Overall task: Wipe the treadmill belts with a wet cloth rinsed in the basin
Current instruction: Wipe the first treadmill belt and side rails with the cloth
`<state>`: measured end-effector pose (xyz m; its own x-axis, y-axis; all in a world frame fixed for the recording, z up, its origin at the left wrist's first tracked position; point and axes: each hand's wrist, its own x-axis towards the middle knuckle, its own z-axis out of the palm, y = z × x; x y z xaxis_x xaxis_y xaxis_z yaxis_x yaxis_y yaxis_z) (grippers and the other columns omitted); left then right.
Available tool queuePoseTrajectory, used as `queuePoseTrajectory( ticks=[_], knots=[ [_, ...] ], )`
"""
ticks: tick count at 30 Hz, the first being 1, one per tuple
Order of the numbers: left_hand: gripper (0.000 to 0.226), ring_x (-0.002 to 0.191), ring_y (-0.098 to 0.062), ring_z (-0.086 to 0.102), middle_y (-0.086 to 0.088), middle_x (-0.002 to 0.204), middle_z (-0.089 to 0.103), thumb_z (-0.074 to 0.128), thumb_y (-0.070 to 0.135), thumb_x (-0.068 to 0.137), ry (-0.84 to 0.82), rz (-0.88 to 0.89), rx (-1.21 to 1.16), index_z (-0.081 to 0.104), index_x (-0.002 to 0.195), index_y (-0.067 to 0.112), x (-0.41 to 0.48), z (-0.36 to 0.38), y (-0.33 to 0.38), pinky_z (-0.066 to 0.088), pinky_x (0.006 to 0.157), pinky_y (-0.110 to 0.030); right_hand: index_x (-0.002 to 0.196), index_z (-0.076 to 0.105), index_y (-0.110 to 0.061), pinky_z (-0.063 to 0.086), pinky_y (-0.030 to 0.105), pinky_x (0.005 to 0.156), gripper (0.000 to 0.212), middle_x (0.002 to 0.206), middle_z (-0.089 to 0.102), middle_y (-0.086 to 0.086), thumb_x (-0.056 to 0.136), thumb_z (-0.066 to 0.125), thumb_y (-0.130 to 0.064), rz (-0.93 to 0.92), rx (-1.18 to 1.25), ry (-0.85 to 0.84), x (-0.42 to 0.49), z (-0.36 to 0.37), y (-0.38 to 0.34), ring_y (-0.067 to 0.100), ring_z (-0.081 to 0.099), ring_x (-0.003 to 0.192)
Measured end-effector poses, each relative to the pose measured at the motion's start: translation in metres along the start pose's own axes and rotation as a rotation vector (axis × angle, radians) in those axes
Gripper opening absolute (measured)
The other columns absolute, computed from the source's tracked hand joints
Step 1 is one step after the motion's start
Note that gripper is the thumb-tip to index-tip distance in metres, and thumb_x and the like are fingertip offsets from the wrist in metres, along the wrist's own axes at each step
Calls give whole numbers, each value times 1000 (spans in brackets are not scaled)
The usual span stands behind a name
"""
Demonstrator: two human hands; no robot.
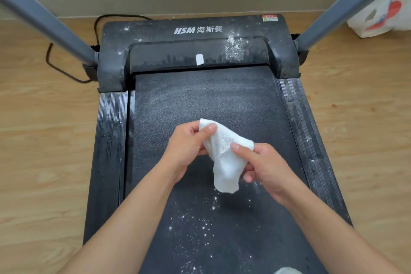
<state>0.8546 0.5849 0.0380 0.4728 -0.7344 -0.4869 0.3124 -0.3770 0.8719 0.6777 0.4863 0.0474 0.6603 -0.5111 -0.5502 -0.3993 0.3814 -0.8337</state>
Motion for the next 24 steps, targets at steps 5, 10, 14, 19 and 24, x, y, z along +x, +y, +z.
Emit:
queuePoseTrajectory(
  ticks=[5,10,14,19,24],
  knots=[
    [20,86,-27,75,-2,88,79,63,40,103,130,126,381,74,101,23,1,-3,6,60,84,-50,94,82,-12,40,29,54,35,84,70,27,98,71,-45,-128,-166,175,1,-4,7,20,47,59],
    [49,84,-15,74,-6,91,76,85,46,84,52,66,288,53,121,36,9,-13,4,56,85,-39,96,85,-25,50,24,58,13,84,79,2,96,75,-34,-190,-117,267,0,-7,7,9,58,67],
    [49,90,-33,74,-4,99,79,96,17,74,-209,143,278,73,117,22,7,-26,7,59,94,-47,101,83,-23,53,21,62,8,92,82,-5,95,77,-24,-203,-49,292,0,-12,7,3,68,80],
    [29,70,-13,70,0,81,77,97,24,72,9,254,503,80,96,30,5,-25,9,55,69,-26,97,82,-25,54,24,69,8,93,82,-6,93,80,-20,-234,-44,319,1,-14,9,1,70,81],
    [14,66,-5,65,8,73,72,91,33,79,70,357,628,81,87,34,5,-25,8,57,68,-34,93,84,-30,60,44,86,5,101,80,-9,88,84,-31,-306,-174,402,2,-14,5,5,72,93]
  ],
)
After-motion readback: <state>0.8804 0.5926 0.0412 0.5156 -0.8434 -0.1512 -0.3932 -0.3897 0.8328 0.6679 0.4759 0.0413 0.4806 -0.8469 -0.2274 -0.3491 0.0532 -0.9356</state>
